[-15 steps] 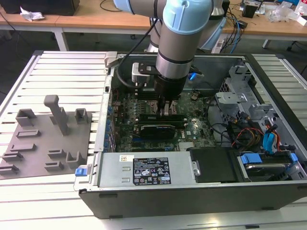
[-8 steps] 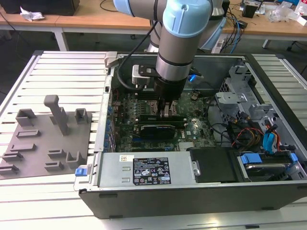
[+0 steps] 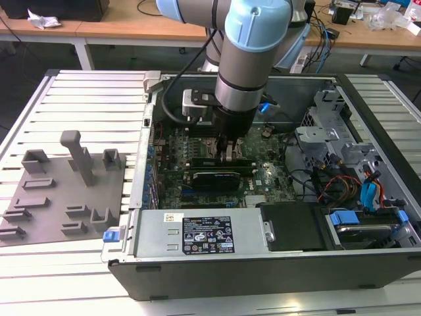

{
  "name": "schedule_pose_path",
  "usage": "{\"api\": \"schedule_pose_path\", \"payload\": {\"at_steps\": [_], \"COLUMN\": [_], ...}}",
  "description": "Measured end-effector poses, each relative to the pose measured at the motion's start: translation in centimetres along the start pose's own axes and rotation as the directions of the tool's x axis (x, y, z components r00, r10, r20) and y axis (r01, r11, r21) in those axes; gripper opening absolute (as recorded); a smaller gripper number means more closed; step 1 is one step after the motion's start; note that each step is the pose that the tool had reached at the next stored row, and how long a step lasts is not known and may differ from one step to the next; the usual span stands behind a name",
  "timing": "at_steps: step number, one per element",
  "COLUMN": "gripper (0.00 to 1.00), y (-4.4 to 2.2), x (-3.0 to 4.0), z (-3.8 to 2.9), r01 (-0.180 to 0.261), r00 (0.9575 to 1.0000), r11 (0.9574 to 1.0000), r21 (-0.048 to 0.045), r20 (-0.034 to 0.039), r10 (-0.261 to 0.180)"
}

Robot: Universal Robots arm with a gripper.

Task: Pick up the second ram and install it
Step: 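Insert the second ram into the second slot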

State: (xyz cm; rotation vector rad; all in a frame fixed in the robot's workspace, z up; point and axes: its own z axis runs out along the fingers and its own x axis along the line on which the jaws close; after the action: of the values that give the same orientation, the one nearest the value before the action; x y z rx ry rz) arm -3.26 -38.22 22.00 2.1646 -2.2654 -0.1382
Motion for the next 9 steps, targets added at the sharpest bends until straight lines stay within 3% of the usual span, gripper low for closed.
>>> {"api": "schedule_pose_path", "payload": {"at_steps": [5, 6, 7, 9], "gripper": [0.15, 0.22, 0.22, 0.22], "y": [-0.03, -0.02, 0.01, 0.09], "x": [0.0, 0.0, 0.0, -0.06], "z": [0.11, 0.1, -0.05, -1.23], "r01": [0.0, 0.0, 0.0, 0.0], "r00": [1.0, 1.0, 1.0, 1.0], "r11": [1.0, 1.0, 1.0, 1.0], "r21": [0.001, 0.0001, -0.0001, 0.0], "r20": [0.0006, 0.0002, -0.0001, -0.0003], "r10": [0.0, 0.0, 0.0, 0.0]}}
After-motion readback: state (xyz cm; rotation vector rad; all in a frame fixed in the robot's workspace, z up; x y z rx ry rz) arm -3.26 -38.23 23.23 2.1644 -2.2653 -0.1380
